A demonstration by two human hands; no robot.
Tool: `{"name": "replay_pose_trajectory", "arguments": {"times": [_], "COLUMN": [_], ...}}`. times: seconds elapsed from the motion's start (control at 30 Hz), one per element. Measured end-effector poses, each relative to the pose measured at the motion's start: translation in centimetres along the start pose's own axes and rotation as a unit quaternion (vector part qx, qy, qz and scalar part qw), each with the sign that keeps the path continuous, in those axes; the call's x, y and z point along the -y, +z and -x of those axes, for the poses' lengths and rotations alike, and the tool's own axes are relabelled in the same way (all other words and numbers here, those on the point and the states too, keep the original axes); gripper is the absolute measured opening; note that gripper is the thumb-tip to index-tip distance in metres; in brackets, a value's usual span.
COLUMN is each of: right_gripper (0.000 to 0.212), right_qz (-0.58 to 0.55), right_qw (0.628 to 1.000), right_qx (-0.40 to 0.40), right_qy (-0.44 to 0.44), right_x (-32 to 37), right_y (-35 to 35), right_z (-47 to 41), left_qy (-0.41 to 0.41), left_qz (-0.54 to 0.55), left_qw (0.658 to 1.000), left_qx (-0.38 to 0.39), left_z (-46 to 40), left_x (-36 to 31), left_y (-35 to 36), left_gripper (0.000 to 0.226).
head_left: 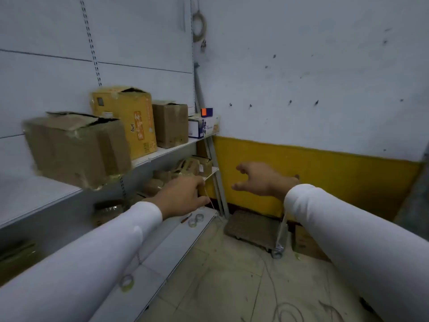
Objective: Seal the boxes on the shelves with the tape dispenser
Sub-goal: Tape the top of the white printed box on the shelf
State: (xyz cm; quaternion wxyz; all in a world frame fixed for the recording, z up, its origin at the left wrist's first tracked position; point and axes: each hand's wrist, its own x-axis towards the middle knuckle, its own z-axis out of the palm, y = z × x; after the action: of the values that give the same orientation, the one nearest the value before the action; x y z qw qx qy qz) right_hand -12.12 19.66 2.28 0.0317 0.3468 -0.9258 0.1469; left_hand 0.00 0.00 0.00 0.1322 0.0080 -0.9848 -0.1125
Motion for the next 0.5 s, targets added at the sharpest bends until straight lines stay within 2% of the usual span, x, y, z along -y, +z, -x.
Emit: {"name": "replay_pose_trajectory", "arguments": {"times": [0.13,0.27,0.4,0.5], "right_gripper": [0.071,0.071,0.072,0.073], "right_qz": [0.002,0.031,0.046,0.051], "right_qw": [1.000,0.999,0.998,0.997], "right_qx": [0.013,0.010,0.011,0.004], "right_qy": [0.008,0.010,0.038,0.054], "right_x": [-0.9,-2.2,-4.0,-5.3], "right_y": [0.8,1.3,1.4,1.1], "right_z": [-3.5,-8.6,-14.5,-18.7], "left_qy": [-0.017,0.007,0.025,0.038], "left_qz": [-0.017,-0.011,0.006,0.015], "left_qw": [1.000,1.000,0.999,0.999], "left_qx": [0.018,0.014,0.018,0.031], "left_z": [-3.6,-9.0,-15.1,-19.9], "left_x": [2.1,4.4,7.4,9.7], "left_y": [0.9,2.2,3.2,3.5], "left_gripper": [0.034,0.036,0.025,0.035]}}
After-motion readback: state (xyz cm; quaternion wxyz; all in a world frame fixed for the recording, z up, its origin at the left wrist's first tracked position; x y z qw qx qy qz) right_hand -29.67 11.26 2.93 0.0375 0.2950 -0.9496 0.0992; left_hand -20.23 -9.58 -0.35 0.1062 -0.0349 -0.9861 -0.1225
